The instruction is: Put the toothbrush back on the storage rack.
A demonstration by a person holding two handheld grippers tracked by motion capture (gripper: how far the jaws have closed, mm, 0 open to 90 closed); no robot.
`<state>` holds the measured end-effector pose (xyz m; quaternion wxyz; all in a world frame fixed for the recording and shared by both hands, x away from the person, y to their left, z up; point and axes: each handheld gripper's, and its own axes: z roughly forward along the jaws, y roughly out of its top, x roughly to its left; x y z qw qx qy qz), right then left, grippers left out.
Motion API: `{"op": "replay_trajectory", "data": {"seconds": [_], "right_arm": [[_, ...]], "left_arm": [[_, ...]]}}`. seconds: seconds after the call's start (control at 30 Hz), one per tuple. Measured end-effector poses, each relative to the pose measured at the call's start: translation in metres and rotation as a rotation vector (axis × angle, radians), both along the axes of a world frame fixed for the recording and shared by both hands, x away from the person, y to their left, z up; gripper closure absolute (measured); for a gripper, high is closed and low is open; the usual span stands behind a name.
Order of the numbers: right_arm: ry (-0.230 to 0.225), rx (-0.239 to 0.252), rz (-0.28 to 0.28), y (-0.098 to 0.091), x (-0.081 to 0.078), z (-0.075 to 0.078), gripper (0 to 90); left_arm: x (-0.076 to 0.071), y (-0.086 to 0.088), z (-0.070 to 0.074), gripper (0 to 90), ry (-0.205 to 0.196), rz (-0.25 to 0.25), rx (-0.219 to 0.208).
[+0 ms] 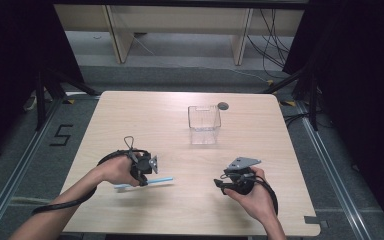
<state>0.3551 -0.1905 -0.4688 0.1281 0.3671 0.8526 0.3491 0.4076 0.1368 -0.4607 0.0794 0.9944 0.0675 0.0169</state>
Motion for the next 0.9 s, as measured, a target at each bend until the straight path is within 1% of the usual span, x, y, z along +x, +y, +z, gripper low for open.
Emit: {"op": "replay_trajectory", "data": {"seconds": [0.03, 0.07, 0.1, 0.13, 0.17, 0.2, 0.23, 0.27, 0.3, 0.33, 0.37, 0.4, 0.47, 0.5, 0.53, 0.57, 0.6, 0.67, 0.7, 0.73, 0.77, 0.8, 0.83, 0.87, 0.9], "right_arm": [[0.003, 0.003, 0.020, 0.004, -0.001, 0.000, 46.7], [-0.016, -0.011, 0.078, 0.010, 0.000, -0.001, 46.6], [-0.015, -0.014, 0.098, 0.013, 0.000, -0.002, 46.6], [-0.017, -0.002, 0.110, 0.017, -0.001, -0.003, 46.6], [-0.017, -0.002, 0.110, 0.017, -0.001, -0.003, 46.6], [-0.021, -0.009, 0.153, 0.023, -0.001, -0.004, 46.6], [-0.021, 0.002, 0.162, 0.026, -0.001, -0.005, 46.6], [-0.021, 0.002, 0.162, 0.026, -0.001, -0.005, 46.6], [-0.014, -0.005, 0.203, 0.032, -0.001, -0.006, 46.7], [-0.007, -0.014, 0.219, 0.035, -0.001, -0.005, 46.7], [-0.015, -0.016, 0.236, 0.037, -0.001, -0.006, 46.9], [-0.007, -0.016, 0.249, 0.041, -0.002, -0.006, 47.1], [-0.013, -0.023, 0.294, 0.047, 0.000, -0.006, 47.8], [-0.008, -0.023, 0.307, 0.051, 0.000, -0.006, 48.2], [-0.018, -0.028, 0.335, 0.054, 0.001, -0.006, 48.5], [-0.015, -0.023, 0.342, 0.058, 0.001, -0.007, 48.8], [-0.009, -0.035, 0.361, 0.061, 0.002, -0.006, 49.0], [-0.012, -0.026, 0.380, 0.067, 0.003, -0.008, 49.6], [-0.017, -0.038, 0.410, 0.070, 0.005, -0.008, 49.9], [-0.014, -0.028, 0.406, 0.073, 0.004, -0.009, 50.2], [0.001, -0.031, 0.407, 0.074, 0.004, -0.008, 50.5], [-0.015, -0.031, 0.433, 0.076, 0.006, -0.009, 50.8], [-0.015, -0.031, 0.433, 0.076, 0.006, -0.009, 50.8], [-0.026, -0.039, 0.451, 0.079, 0.007, -0.008, 51.9], [-0.011, -0.036, 0.455, 0.081, 0.007, -0.008, 52.5]], "left_arm": [[-0.001, -0.001, 0.000, 83.4, 0.002, -0.008, 0.000], [-0.003, -0.003, 0.002, 83.4, 0.003, -0.028, 0.001], [-0.003, -0.003, 0.002, 83.4, 0.003, -0.028, 0.001], [-0.005, -0.005, 0.003, 83.4, 0.005, -0.042, -0.003], [-0.005, -0.005, 0.003, 83.4, 0.005, -0.042, -0.003], [-0.007, -0.007, 0.004, 83.4, 0.007, -0.053, -0.003], [-0.008, -0.009, 0.005, 83.4, 0.003, -0.058, -0.006], [-0.008, -0.009, 0.005, 83.4, 0.003, -0.058, -0.006], [-0.010, -0.012, 0.005, 83.5, 0.006, -0.071, -0.002], [-0.010, -0.012, 0.005, 83.4, 0.006, -0.071, -0.002], [-0.011, -0.015, 0.006, 83.4, 0.006, -0.083, -0.002], [-0.012, -0.016, 0.006, 83.4, 0.003, -0.089, -0.004], [-0.014, -0.019, 0.007, 83.4, 0.003, -0.100, -0.004], [-0.015, -0.021, 0.008, 83.4, 0.002, -0.099, -0.009], [-0.015, -0.023, 0.009, 83.4, 0.000, -0.115, -0.001], [-0.016, -0.024, 0.009, 83.4, 0.001, -0.118, -0.004], [-0.016, -0.026, 0.009, 83.4, 0.002, -0.127, -0.003], [-0.017, -0.029, 0.010, 83.4, 0.001, -0.134, -0.004], [-0.018, -0.030, 0.010, 83.4, 0.003, -0.138, -0.004], [-0.018, -0.030, 0.010, 83.4, 0.003, -0.138, -0.004], [-0.018, -0.031, 0.010, 83.4, 0.003, -0.145, -0.001], [-0.019, -0.034, 0.010, 83.4, 0.008, -0.152, -0.006], [-0.019, -0.034, 0.010, 83.4, 0.008, -0.152, -0.006], [-0.020, -0.037, 0.010, 83.4, 0.007, -0.159, -0.005], [-0.020, -0.038, 0.010, 83.4, 0.008, -0.165, -0.002]]}}
